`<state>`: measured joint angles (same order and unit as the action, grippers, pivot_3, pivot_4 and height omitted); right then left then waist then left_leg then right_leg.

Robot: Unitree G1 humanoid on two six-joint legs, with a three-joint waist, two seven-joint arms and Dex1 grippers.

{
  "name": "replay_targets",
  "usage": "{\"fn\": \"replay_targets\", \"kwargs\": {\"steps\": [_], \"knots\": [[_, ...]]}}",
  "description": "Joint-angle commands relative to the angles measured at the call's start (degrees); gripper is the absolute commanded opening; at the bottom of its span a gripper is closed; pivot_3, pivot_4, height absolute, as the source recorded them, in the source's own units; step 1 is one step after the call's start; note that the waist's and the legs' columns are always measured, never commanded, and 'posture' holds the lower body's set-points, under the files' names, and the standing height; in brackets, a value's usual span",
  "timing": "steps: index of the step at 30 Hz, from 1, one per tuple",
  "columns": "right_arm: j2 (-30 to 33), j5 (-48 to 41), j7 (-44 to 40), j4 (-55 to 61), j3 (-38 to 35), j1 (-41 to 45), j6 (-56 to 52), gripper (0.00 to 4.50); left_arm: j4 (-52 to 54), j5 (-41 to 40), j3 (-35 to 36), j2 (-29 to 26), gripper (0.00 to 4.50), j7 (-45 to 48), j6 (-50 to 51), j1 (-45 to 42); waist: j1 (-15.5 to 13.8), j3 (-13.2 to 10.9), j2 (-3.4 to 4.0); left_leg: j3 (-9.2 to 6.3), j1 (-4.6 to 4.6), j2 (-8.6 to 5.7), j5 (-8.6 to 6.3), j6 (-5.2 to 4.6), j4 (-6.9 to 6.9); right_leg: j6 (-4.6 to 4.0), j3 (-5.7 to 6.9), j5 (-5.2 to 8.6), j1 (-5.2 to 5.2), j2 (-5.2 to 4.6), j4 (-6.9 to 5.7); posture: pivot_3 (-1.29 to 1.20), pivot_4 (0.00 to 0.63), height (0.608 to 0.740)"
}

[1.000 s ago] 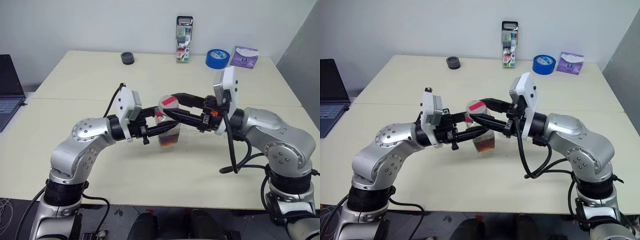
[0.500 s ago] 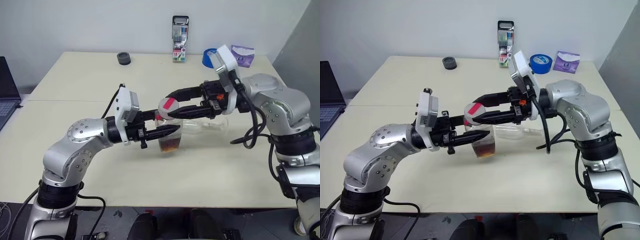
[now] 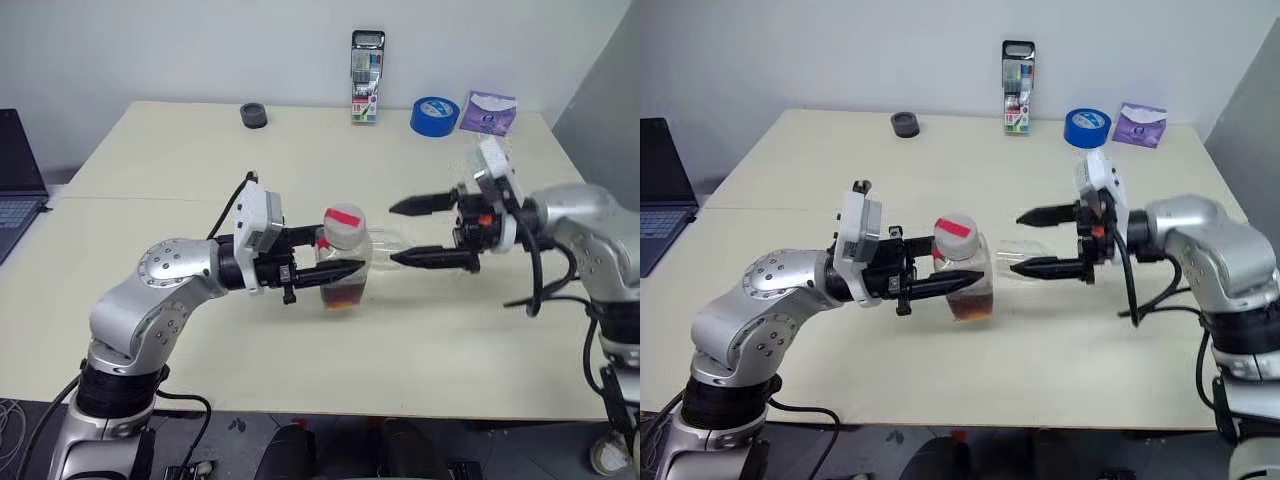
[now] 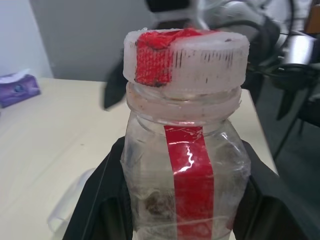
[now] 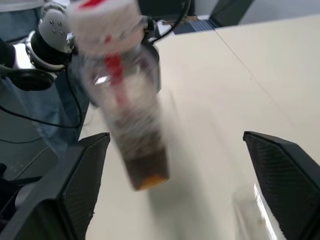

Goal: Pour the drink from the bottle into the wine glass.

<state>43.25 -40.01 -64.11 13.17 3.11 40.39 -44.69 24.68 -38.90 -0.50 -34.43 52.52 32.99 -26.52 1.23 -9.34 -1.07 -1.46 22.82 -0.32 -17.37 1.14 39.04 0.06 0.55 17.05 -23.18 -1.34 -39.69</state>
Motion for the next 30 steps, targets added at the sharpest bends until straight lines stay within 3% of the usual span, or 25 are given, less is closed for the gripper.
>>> {"fn": "replay_targets", "kwargs": {"steps": [1,7,13,30], "knots": [[-2.5,-5.3,7.9,8.6,-5.0,0.3,-4.1,4.48,0.1,1.0,0.7,1.4,2.01,-1.4,-2.4,-1.0,0.3,0.0,0.00,0.00,-0.02,0.00,0.00,-0.01,0.02,0.00,0.00,0.00,0.00,0.00,-0.05,0.00,0.150,0.740],[-10.3,-8.4,22.3,14.9,-7.2,1.1,-7.3,4.48,-0.8,2.2,-0.1,2.9,2.01,-1.6,-3.2,-1.6,0.3,0.0,0.00,-0.02,-0.03,0.00,0.00,0.00,0.04,0.00,0.00,0.00,0.00,0.01,-0.11,0.00,0.150,0.740],[-15.7,-7.7,29.6,16.1,-5.7,2.5,-6.7,4.48,-1.8,2.8,-0.8,3.8,2.01,-1.3,-3.8,-2.5,0.3,0.0,0.00,-0.02,-0.03,-0.01,0.04,0.07,0.05,0.00,0.00,0.00,0.00,0.01,-0.13,0.00,0.150,0.740],[-11.9,-7.1,28.4,15.8,-6.3,0.0,-5.0,4.48,-2.8,3.6,-0.8,3.8,2.01,-1.3,-4.1,-3.3,0.3,0.0,0.00,-0.01,-0.03,-0.01,0.00,0.00,0.05,0.00,0.00,0.00,0.00,0.01,-0.12,0.00,0.150,0.740]]}}
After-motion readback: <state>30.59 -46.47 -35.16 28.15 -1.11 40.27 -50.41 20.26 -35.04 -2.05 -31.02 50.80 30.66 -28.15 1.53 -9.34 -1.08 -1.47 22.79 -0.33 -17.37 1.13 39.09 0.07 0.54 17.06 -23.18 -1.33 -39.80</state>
